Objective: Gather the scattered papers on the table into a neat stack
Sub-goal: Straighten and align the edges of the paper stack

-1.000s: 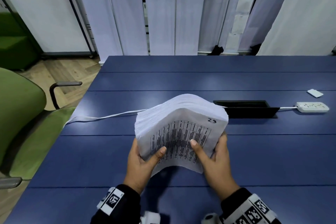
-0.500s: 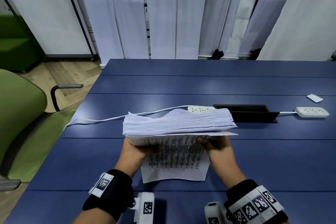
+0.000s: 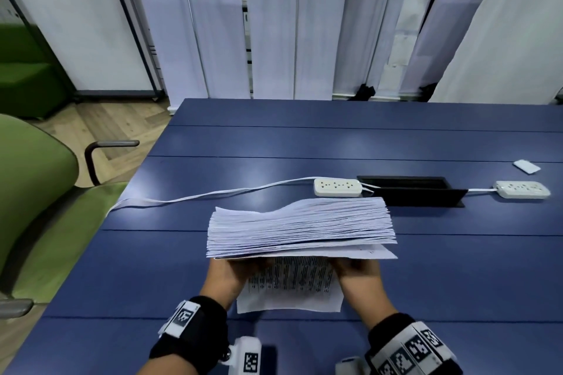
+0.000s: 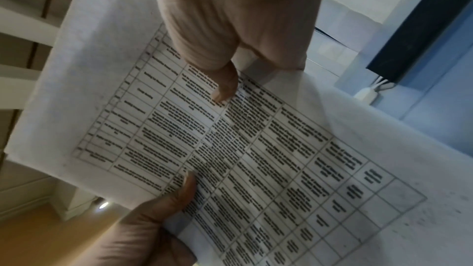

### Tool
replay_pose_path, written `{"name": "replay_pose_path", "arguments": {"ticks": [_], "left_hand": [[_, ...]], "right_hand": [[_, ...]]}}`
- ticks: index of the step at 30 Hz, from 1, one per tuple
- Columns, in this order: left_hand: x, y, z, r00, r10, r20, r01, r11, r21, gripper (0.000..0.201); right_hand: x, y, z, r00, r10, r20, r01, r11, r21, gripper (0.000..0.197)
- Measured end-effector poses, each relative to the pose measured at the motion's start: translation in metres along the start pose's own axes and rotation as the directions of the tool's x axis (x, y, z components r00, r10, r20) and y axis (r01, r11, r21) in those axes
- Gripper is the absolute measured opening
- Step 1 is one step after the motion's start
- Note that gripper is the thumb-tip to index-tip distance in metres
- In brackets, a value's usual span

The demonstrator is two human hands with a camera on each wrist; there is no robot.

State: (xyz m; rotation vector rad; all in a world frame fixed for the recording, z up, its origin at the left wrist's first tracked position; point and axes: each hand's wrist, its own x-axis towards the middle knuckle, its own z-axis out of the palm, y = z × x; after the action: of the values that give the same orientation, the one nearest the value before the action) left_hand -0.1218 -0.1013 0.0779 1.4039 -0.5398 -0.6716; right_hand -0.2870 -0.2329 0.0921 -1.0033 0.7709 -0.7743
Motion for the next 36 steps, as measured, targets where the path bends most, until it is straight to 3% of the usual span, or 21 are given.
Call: {"name": "replay_pose_path", "arguments": {"ticks": [1, 3, 5, 7, 9, 11, 12, 13, 14, 16, 17, 18, 19, 21, 23, 25, 26, 28, 30, 33, 36], "left_hand": [[-0.001, 0.003, 0.001, 1.0, 0.006, -0.009, -0.006, 1.0, 0.006, 0.038], [-0.001, 0.011, 0.003, 1.0, 0.016, -0.012, -0.016, 1.0, -0.002, 0.036], [0.001, 0.013, 0.0, 1.0, 0.028, -0.01, -0.028, 1.0, 0.001, 0.037], [0.0, 0.009, -0.002, 1.0, 0.028, -0.013, -0.028, 1.0, -0.01, 0.037], [-0.004, 0.003, -0.003, 1.0, 0.017, -0.024, -0.017, 1.0, 0.002, 0.036], [-0.009, 0.001, 0.0, 0.999, 0.01, -0.048, -0.01, 1.0, 0.001, 0.038], [-0.009, 0.002, 0.002, 0.998, 0.007, -0.064, -0.008, 1.0, -0.008, 0.038], [-0.009, 0.004, 0.004, 0.997, 0.006, -0.078, -0.008, 1.0, -0.019, 0.039], [-0.009, 0.007, 0.006, 0.996, 0.01, -0.091, -0.013, 0.999, -0.029, 0.042], [-0.008, 0.011, 0.011, 0.996, 0.022, -0.092, -0.026, 0.999, -0.047, 0.049], [-0.008, 0.014, 0.014, 0.995, 0.021, -0.099, -0.027, 0.997, -0.066, 0.054], [-0.008, 0.017, 0.016, 0.994, 0.025, -0.109, -0.034, 0.996, -0.083, 0.054], [-0.008, 0.02, 0.019, 0.993, 0.046, -0.109, -0.055, 0.995, -0.079, 0.048], [-0.008, 0.026, 0.023, 0.994, 0.096, -0.058, -0.099, 0.994, -0.045, 0.036], [-0.008, 0.03, 0.021, 0.991, 0.135, -0.023, -0.135, 0.99, 0.029, 0.032], [-0.009, 0.034, 0.016, 0.985, 0.172, -0.003, -0.17, 0.975, 0.144, 0.018], [-0.009, 0.036, 0.011, 0.985, 0.172, 0.017, -0.172, 0.967, 0.187, 0.013], [-0.008, 0.037, -0.003, 0.984, 0.171, 0.055, -0.179, 0.947, 0.266, 0.021], [-0.005, 0.035, -0.025, 0.987, 0.143, 0.075, -0.16, 0.93, 0.332, 0.032], [-0.005, 0.031, -0.067, 0.996, 0.089, 0.015, -0.089, 0.959, 0.269, 0.046], [-0.01, 0.016, -0.098, 0.991, 0.079, -0.106, -0.067, 0.992, 0.109, 0.061]], "right_hand": [[-0.001, -0.004, 0.001, 1.0, 0.011, -0.003, -0.011, 0.994, 0.111, 0.034], [-0.003, -0.017, 0.004, 0.999, -0.012, 0.043, 0.008, 0.996, 0.092, 0.032], [-0.004, -0.02, 0.003, 0.999, -0.028, 0.03, 0.029, 1.0, -0.013, 0.03], [-0.008, -0.019, 0.005, 0.998, -0.042, -0.048, 0.026, 0.959, -0.281, 0.025], [-0.01, -0.014, 0.003, 0.998, -0.06, -0.028, 0.047, 0.934, -0.353, 0.02], [-0.014, -0.026, 0.006, 0.981, -0.193, 0.003, 0.183, 0.926, -0.329, 0.034], [-0.016, -0.038, 0.007, 0.947, -0.321, 0.024, 0.308, 0.882, -0.358, 0.046], [-0.019, -0.054, 0.008, 0.888, -0.458, 0.048, 0.427, 0.779, -0.459, 0.063], [-0.02, -0.072, 0.01, 0.796, -0.59, 0.134, 0.539, 0.592, -0.599, 0.08], [-0.031, -0.108, 0.019, 0.619, -0.675, 0.403, 0.601, 0.076, -0.796, 0.102], [-0.037, -0.12, 0.026, 0.59, -0.633, 0.501, 0.574, -0.107, -0.812, 0.109], [-0.041, -0.129, 0.033, 0.598, -0.567, 0.567, 0.548, -0.227, -0.805, 0.113], [-0.045, -0.136, 0.043, 0.618, -0.483, 0.62, 0.54, -0.312, -0.782, 0.113], [-0.045, -0.137, 0.057, 0.647, -0.346, 0.679, 0.566, -0.378, -0.733, 0.098], [-0.041, -0.136, 0.06, 0.697, -0.247, 0.673, 0.61, -0.29, -0.738, 0.063], [-0.034, -0.132, 0.055, 0.767, -0.235, 0.598, 0.597, -0.082, -0.798, 0.026], [-0.029, -0.129, 0.05, 0.785, -0.26, 0.563, 0.589, 0.027, -0.808, 0.019], [-0.023, -0.122, 0.039, 0.787, -0.333, 0.519, 0.598, 0.207, -0.774, 0.01], [-0.018, -0.117, 0.027, 0.802, -0.373, 0.466, 0.593, 0.399, -0.7, 0.004], [-0.015, -0.113, 0.003, 0.861, -0.37, 0.348, 0.505, 0.693, -0.514, 0.043], [-0.011, -0.099, -0.016, 0.911, -0.333, 0.243, 0.402, 0.847, -0.348, 0.042]]}}
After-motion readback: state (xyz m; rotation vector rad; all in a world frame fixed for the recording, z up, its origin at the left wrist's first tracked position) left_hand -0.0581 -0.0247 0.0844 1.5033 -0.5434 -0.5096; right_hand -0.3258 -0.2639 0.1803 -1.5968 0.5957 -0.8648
